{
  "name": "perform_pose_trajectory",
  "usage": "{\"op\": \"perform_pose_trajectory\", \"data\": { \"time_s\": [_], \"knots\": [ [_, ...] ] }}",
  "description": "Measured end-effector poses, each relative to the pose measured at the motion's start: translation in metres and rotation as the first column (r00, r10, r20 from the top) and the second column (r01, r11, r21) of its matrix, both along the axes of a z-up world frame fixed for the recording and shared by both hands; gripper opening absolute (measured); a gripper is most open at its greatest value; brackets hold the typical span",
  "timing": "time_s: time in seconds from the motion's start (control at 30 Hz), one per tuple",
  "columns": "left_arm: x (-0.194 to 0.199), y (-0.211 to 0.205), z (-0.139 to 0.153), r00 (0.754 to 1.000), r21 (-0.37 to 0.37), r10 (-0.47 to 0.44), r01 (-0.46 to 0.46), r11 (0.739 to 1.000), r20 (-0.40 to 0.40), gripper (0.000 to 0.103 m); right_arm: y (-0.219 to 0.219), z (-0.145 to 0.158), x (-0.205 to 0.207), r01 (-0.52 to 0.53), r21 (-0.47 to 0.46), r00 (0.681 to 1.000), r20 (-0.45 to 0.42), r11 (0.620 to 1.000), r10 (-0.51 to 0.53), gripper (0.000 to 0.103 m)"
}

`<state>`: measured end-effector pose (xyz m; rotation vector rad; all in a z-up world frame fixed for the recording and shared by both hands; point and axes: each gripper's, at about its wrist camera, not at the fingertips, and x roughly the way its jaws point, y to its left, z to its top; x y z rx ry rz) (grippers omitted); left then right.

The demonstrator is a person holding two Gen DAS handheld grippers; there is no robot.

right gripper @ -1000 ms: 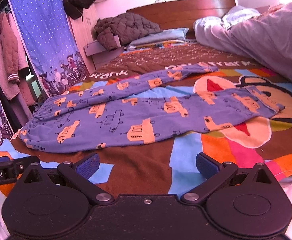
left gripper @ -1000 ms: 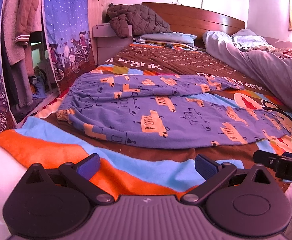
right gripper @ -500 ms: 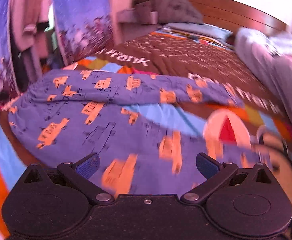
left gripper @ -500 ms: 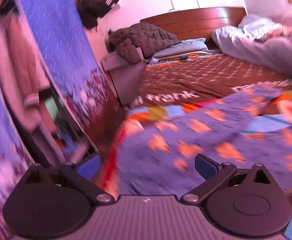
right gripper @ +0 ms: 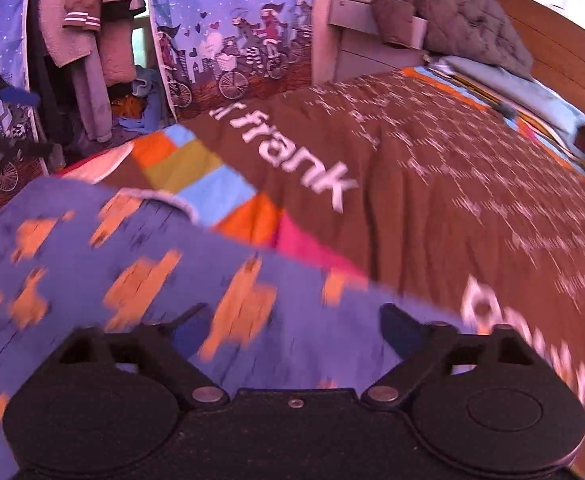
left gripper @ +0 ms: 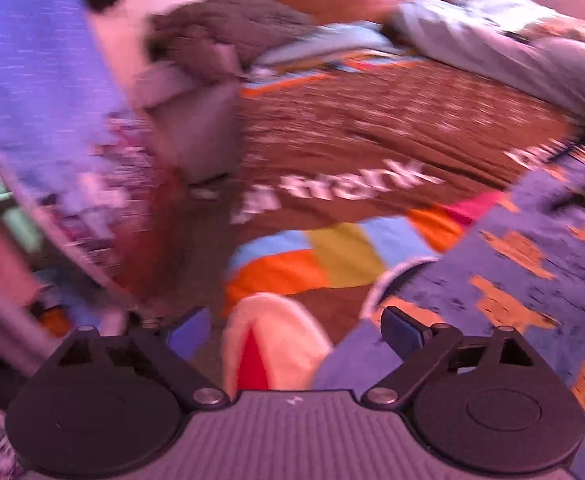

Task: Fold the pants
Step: 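Move the left tool to the pants waistband while the right tool reaches the other waistband corner, then close the left gripper on the waistband while the right gripper grasps the other waistband corner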

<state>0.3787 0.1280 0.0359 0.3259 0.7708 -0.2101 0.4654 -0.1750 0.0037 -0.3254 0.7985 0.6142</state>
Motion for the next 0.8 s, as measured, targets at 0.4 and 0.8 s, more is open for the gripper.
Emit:
{"op": "perform_pose_trajectory", "data": {
  "time_s": [0.4, 0.8],
  "knots": [
    [0.021, -0.004, -0.045, 0.960, 0.117, -0.080, 0.115, 0.986, -0.269, 0.071, 0.032, -0.040, 0.067, -0.106, -0.087, 0.992, -0.084, 0.991, 0.098, 0.053],
    [0.012, -0.014, -0.031, 0.965, 0.116, 0.012, 0.019, 0.993, -0.262, 0.001, 0.039, -0.058, 0.048, -0.186, -0.141, 0.981, -0.082, 0.972, 0.176, 0.000]
  ]
}}
